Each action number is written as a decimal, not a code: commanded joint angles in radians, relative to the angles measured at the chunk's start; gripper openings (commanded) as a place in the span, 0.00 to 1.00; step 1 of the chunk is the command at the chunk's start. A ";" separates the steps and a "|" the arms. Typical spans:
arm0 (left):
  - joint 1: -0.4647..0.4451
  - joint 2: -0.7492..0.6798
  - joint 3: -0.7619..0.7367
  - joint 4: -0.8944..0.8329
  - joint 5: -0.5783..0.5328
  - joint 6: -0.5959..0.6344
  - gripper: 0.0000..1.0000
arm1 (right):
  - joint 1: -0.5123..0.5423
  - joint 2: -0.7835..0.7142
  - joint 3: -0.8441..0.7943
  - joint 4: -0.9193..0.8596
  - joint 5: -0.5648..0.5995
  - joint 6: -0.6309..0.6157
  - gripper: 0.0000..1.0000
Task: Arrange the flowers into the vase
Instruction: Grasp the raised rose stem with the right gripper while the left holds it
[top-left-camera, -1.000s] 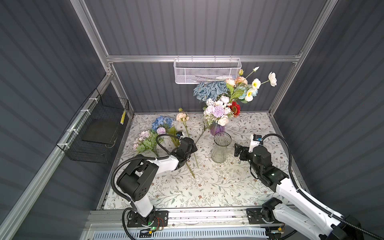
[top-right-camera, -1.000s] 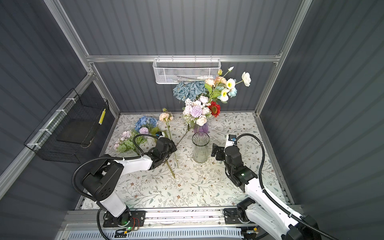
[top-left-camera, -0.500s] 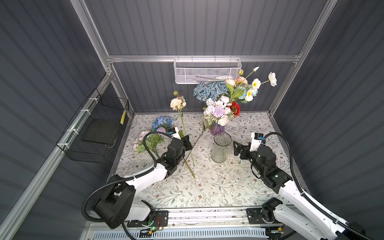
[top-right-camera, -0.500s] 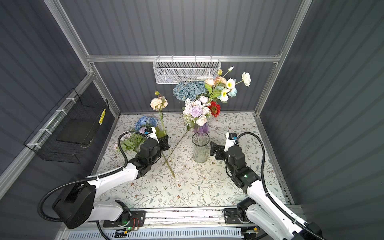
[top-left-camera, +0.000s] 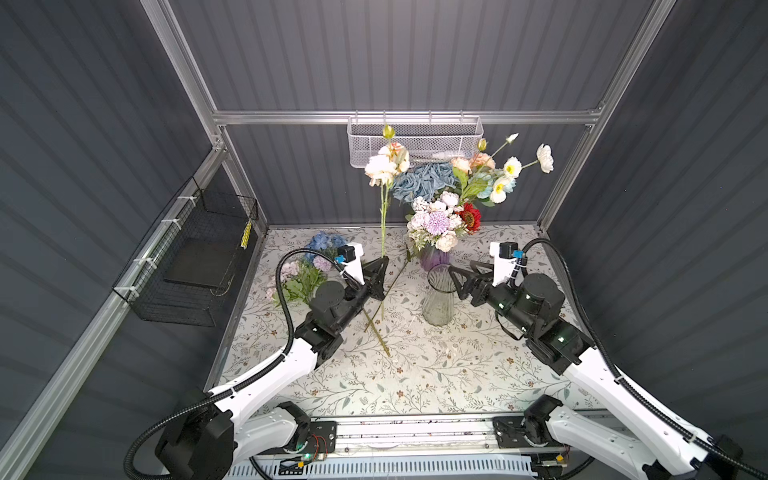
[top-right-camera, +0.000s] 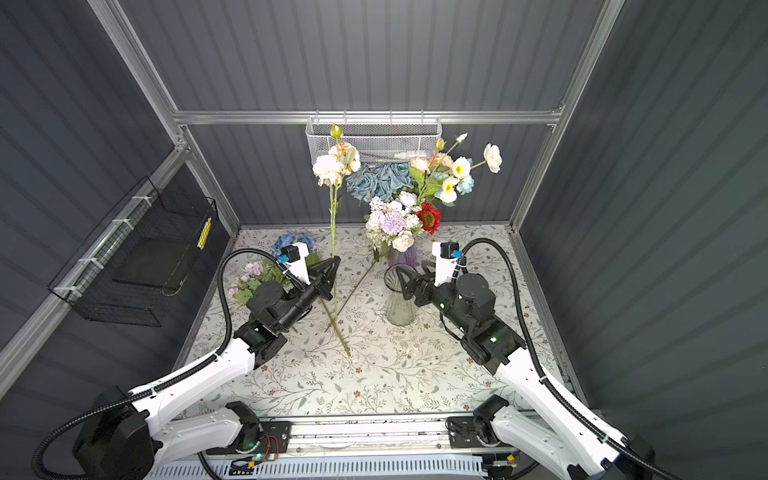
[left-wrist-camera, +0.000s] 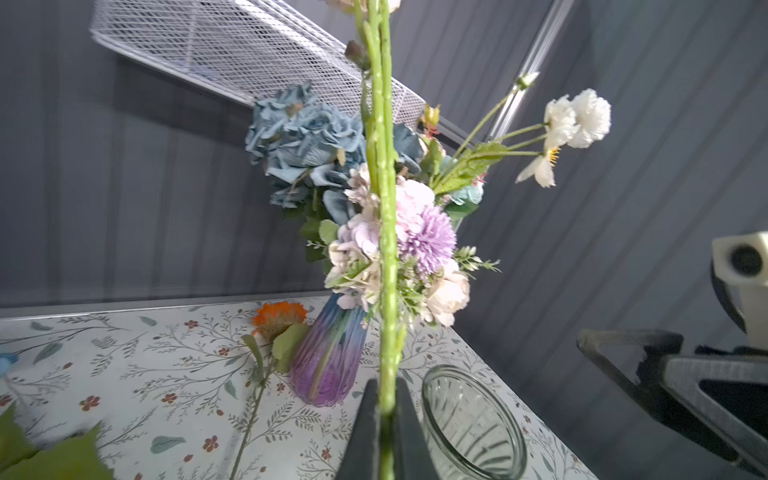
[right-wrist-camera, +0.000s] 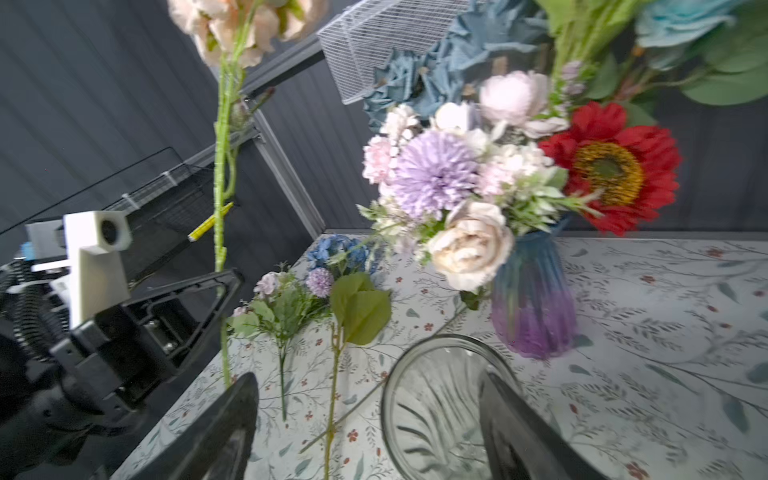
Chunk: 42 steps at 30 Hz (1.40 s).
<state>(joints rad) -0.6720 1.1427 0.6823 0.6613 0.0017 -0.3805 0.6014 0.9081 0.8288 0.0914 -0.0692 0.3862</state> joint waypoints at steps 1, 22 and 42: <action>-0.029 0.018 0.044 0.064 0.124 0.044 0.00 | 0.033 0.045 0.056 0.032 -0.087 0.014 0.82; -0.223 0.104 0.086 0.055 0.137 0.133 0.00 | 0.053 0.140 0.044 0.195 -0.209 0.118 0.30; -0.234 0.066 0.060 0.050 -0.054 0.118 1.00 | 0.043 0.087 0.056 0.112 -0.139 0.055 0.00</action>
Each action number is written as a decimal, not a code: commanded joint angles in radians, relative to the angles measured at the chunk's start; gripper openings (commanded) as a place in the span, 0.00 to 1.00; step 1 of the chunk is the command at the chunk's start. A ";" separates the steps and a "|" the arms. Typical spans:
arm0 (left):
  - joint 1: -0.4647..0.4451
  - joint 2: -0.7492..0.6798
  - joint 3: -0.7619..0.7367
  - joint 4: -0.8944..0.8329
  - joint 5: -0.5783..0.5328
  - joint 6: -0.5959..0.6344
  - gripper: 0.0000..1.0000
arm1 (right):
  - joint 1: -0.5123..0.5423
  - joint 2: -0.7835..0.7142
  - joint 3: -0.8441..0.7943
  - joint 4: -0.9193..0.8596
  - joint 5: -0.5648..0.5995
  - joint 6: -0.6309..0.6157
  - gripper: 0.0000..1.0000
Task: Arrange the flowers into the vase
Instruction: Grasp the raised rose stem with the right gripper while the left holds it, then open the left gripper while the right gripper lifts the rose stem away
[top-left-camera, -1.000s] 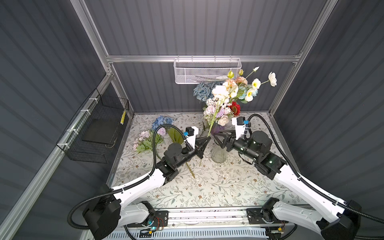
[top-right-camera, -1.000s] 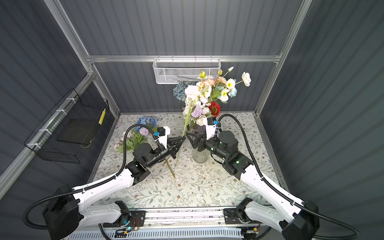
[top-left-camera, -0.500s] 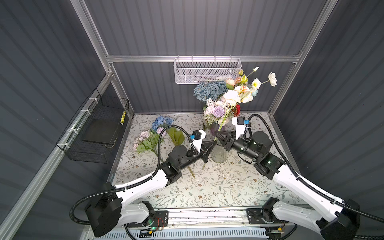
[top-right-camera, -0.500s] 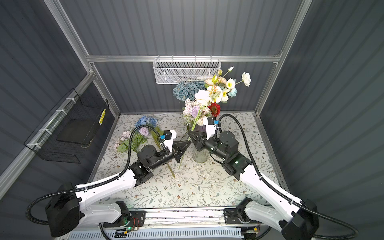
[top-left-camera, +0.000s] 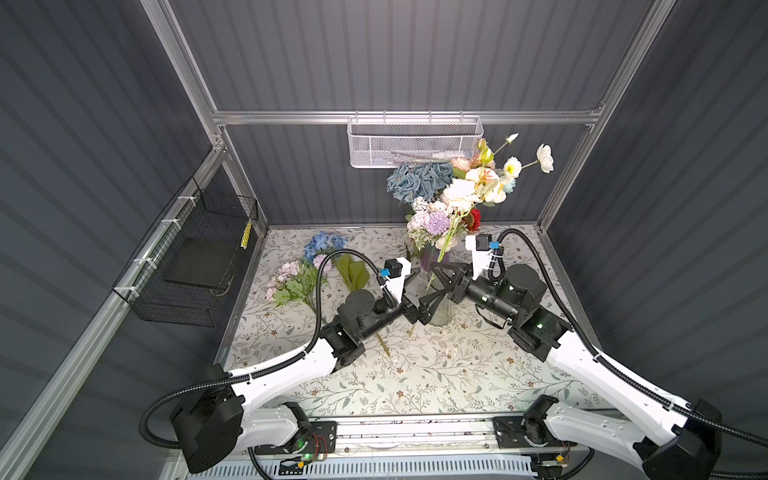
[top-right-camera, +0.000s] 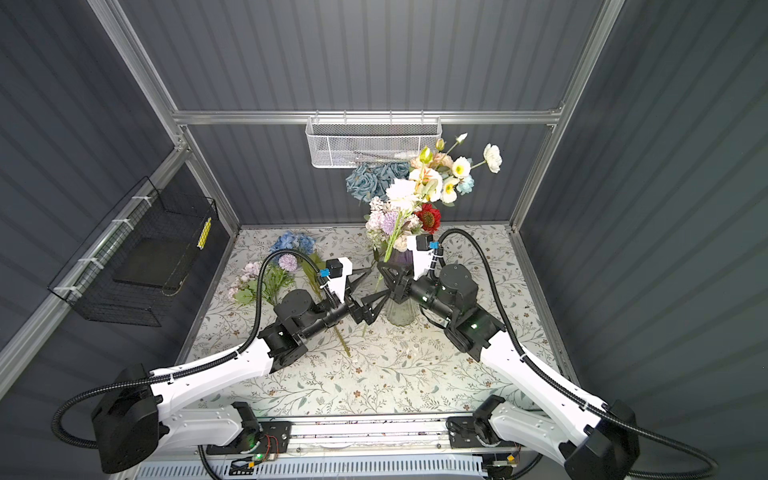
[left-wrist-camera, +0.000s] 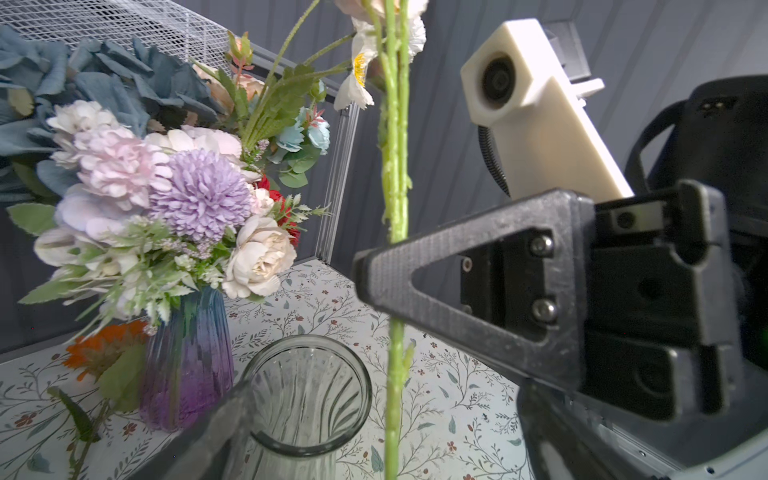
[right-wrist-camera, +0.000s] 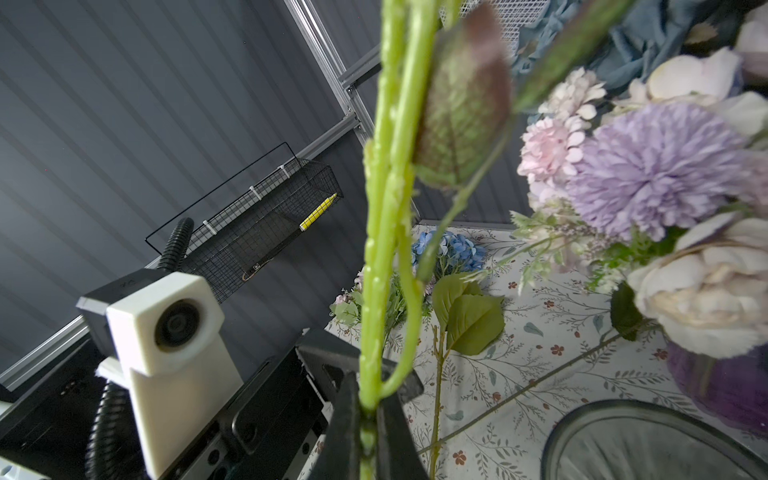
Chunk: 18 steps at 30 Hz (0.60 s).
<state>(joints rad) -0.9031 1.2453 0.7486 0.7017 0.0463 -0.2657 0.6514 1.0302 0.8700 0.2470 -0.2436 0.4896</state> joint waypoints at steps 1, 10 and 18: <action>-0.002 -0.041 -0.006 -0.010 -0.130 0.010 1.00 | -0.007 -0.042 0.024 -0.071 0.051 -0.065 0.00; 0.113 -0.059 -0.045 -0.098 -0.220 -0.074 1.00 | -0.029 -0.136 0.140 -0.274 0.298 -0.275 0.00; 0.248 -0.026 -0.106 -0.097 -0.192 -0.226 1.00 | -0.032 -0.113 0.272 -0.248 0.390 -0.445 0.00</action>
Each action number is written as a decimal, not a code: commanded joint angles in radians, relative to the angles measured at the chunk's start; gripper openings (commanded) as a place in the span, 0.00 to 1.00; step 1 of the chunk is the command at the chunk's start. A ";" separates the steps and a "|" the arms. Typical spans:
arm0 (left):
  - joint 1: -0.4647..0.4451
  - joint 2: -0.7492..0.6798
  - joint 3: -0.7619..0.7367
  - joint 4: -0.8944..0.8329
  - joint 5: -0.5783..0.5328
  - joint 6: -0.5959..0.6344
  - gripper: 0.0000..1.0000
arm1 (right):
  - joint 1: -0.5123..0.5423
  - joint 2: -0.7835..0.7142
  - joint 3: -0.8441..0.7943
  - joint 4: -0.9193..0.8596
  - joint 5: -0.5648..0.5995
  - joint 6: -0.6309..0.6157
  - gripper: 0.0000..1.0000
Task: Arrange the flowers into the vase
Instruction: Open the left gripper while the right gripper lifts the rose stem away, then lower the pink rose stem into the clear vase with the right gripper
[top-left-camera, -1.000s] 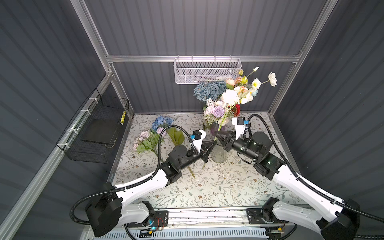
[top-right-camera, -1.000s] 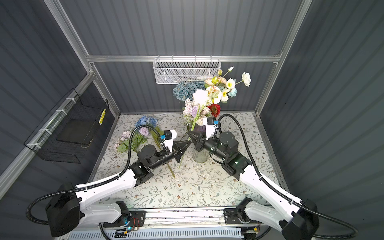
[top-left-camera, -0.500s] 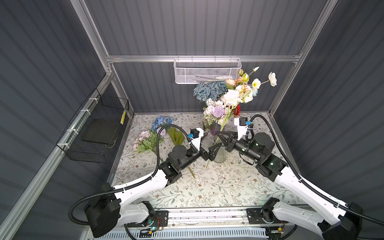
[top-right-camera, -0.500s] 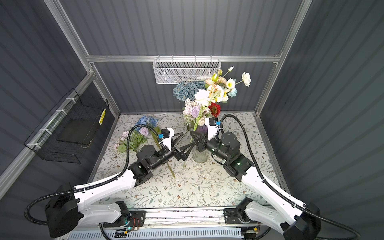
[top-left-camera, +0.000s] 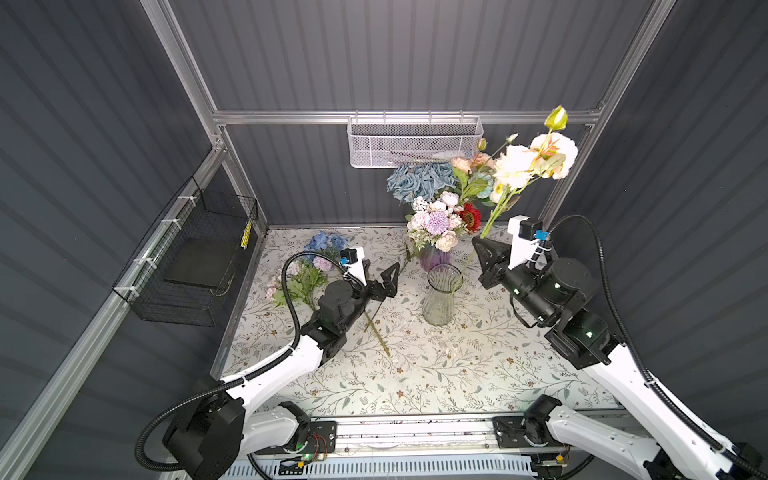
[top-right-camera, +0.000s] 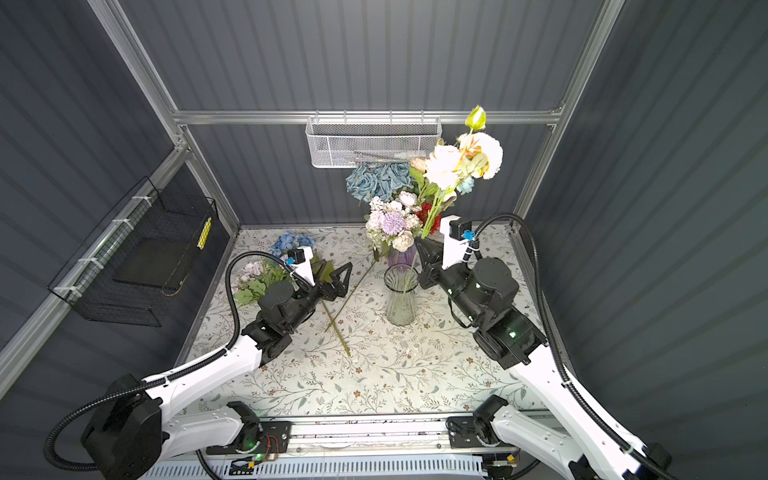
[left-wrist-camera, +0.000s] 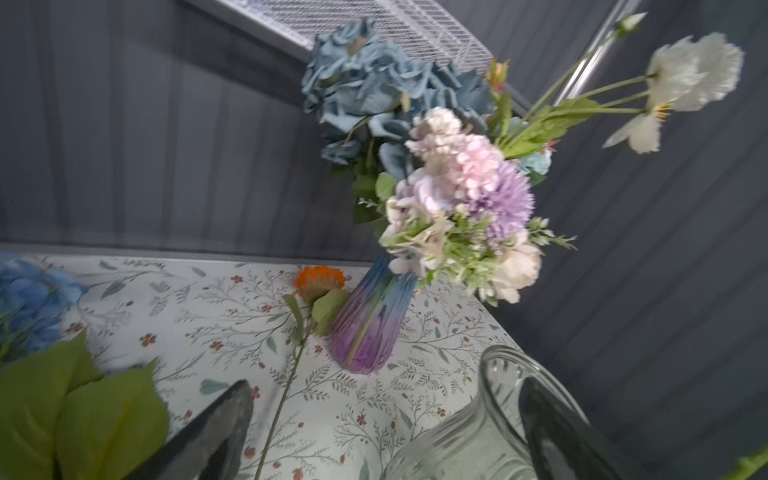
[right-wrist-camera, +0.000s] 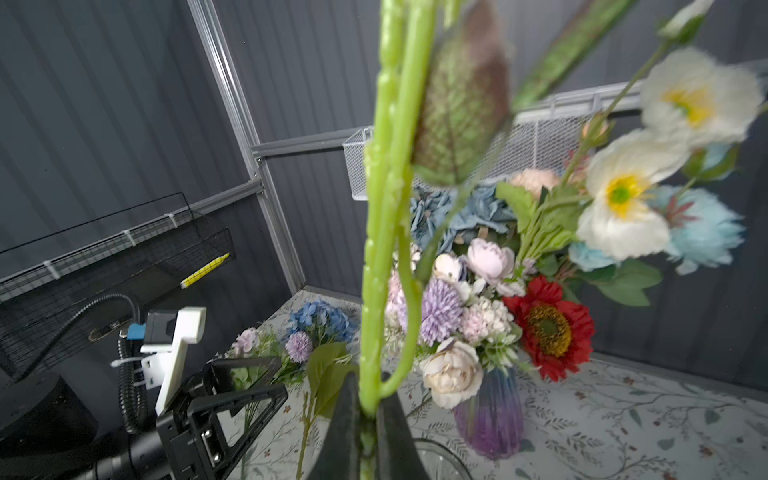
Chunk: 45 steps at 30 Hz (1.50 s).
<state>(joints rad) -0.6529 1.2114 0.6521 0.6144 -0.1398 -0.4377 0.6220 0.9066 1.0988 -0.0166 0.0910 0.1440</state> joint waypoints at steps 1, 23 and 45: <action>-0.001 0.013 -0.012 -0.015 -0.011 -0.055 1.00 | -0.001 0.018 0.054 0.029 0.054 -0.115 0.00; 0.015 0.037 -0.024 -0.051 -0.032 -0.075 1.00 | -0.008 0.189 -0.204 0.399 0.061 -0.093 0.00; 0.015 0.042 -0.013 -0.088 -0.038 -0.078 1.00 | -0.010 0.264 -0.480 0.503 0.096 0.046 0.20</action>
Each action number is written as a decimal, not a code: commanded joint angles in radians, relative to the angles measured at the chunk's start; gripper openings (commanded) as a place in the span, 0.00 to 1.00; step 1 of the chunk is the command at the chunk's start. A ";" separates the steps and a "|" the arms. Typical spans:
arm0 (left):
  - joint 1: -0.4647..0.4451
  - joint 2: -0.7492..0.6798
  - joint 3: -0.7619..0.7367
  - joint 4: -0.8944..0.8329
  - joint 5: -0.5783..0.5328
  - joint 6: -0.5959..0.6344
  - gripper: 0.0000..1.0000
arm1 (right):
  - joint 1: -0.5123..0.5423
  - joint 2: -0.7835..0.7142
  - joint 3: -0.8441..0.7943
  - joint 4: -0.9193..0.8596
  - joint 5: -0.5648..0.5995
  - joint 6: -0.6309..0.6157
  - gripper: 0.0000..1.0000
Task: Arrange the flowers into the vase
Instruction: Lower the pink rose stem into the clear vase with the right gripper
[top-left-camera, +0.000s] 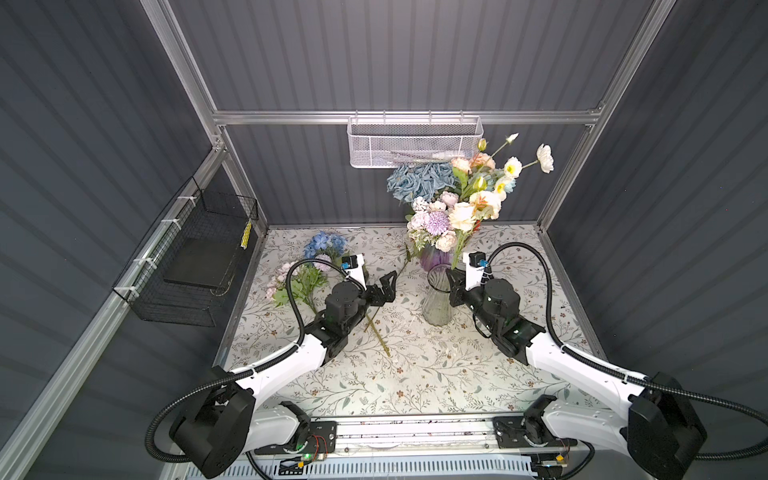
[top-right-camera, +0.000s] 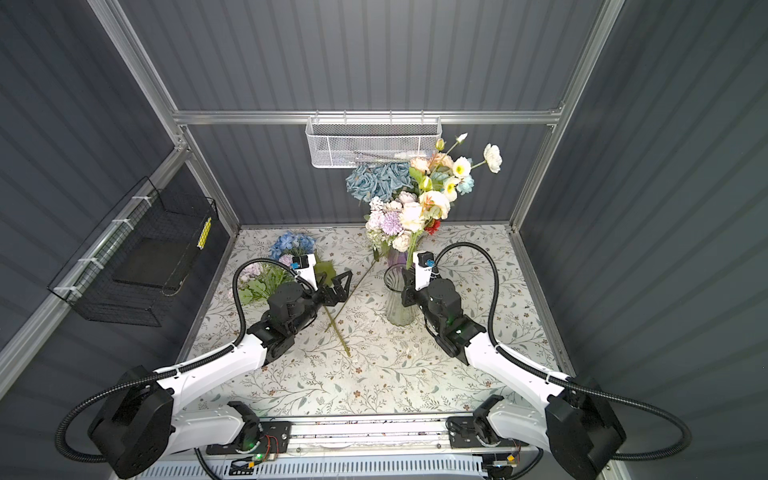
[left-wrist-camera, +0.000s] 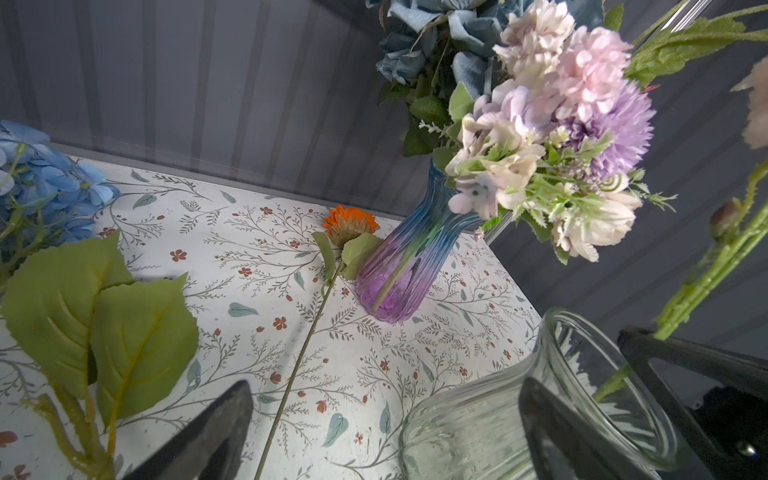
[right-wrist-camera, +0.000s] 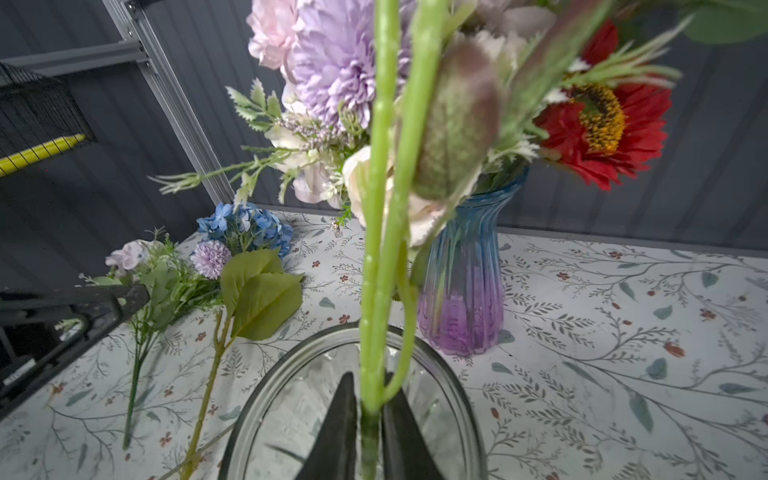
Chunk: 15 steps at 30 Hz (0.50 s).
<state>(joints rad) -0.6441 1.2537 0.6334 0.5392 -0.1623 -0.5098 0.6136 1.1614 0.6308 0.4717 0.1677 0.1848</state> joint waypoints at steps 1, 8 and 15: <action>0.007 0.000 0.006 -0.014 -0.017 -0.005 1.00 | -0.002 0.007 -0.013 0.010 0.020 0.005 0.22; 0.008 0.005 0.023 -0.059 -0.034 0.022 1.00 | -0.003 -0.058 -0.001 -0.052 0.019 0.008 0.37; 0.014 0.054 0.057 -0.143 -0.015 0.060 0.95 | -0.003 -0.186 -0.009 -0.152 0.048 0.008 0.57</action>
<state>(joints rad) -0.6395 1.2835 0.6479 0.4553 -0.1768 -0.4862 0.6136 1.0183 0.6296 0.3706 0.1852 0.2001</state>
